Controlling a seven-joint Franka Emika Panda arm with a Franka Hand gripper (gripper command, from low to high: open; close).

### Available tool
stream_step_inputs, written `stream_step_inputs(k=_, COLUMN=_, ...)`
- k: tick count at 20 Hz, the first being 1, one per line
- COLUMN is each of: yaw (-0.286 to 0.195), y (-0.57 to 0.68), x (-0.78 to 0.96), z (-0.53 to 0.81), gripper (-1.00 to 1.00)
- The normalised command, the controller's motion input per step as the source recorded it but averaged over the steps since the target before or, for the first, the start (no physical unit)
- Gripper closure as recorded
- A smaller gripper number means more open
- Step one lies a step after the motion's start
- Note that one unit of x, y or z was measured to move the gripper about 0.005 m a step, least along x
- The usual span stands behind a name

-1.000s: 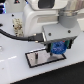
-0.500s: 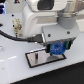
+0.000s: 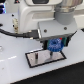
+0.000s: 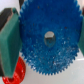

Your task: Insert the blue gear onto the right peg, followed by the red gear

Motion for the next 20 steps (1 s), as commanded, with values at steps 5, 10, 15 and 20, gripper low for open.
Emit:
stream_step_inputs(k=5, yaw=0.000, y=-0.11, x=0.19, z=-0.13, gripper=1.00)
stream_step_inputs(k=10, yaw=0.000, y=-0.04, x=0.12, z=-0.21, gripper=1.00)
stream_step_inputs(k=15, yaw=0.000, y=-0.02, x=0.15, z=0.01, gripper=1.00)
stream_step_inputs(k=20, yaw=0.000, y=0.00, x=0.15, z=-0.14, gripper=1.00)
